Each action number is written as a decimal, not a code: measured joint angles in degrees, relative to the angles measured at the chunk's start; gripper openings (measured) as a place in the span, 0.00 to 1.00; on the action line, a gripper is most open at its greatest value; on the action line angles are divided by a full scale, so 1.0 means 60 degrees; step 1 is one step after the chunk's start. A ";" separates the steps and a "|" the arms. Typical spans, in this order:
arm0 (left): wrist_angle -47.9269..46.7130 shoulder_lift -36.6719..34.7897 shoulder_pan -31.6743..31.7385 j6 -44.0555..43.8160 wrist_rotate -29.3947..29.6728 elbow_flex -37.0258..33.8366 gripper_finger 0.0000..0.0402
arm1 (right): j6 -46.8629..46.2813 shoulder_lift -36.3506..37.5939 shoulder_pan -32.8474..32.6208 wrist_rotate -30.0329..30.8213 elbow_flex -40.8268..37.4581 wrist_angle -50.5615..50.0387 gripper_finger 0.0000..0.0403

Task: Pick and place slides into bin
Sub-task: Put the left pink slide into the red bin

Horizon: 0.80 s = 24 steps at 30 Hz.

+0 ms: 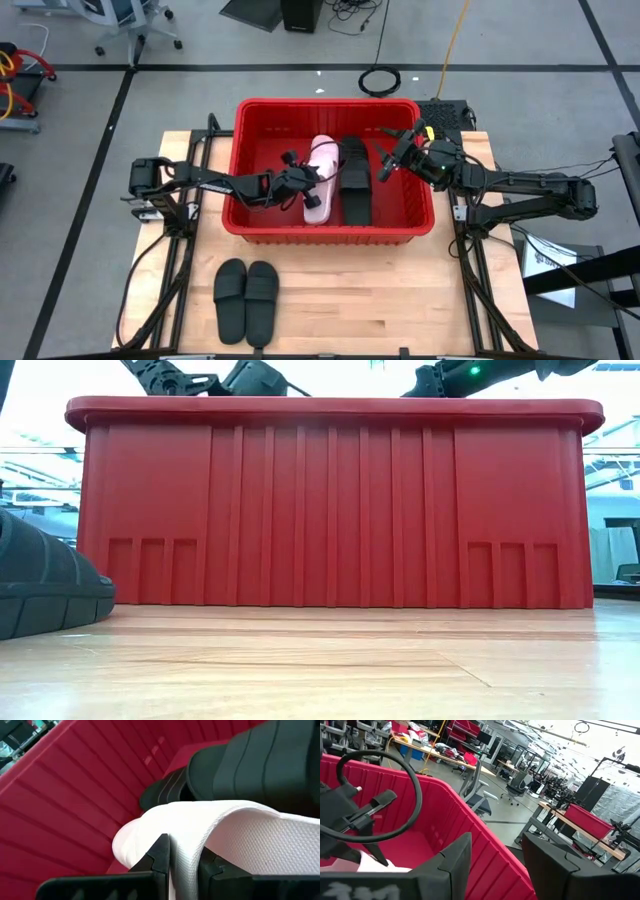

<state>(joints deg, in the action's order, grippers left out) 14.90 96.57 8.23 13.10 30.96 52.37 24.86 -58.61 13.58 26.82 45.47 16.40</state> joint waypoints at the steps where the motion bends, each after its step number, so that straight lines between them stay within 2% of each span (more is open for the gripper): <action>1: -0.0007 0.0000 -0.0001 0.0022 -0.0018 0.0044 0.09 | 0.0001 0.0000 0.0000 -0.0003 0.0000 0.0000 0.41; 13: 0.0150 0.0617 -0.0007 -0.0196 -0.0259 0.0132 0.09 | -0.0016 0.0000 -0.0004 -0.0003 0.0004 -0.0014 0.41; 24: -0.0020 0.1268 -0.0010 0.0142 -0.0255 0.0812 0.09 | -0.0050 -0.0004 -0.0004 -0.0003 -0.0091 -0.0062 0.41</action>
<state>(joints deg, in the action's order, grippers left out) 14.78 104.18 8.17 13.95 29.43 57.24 24.56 -58.63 13.56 26.81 44.93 16.03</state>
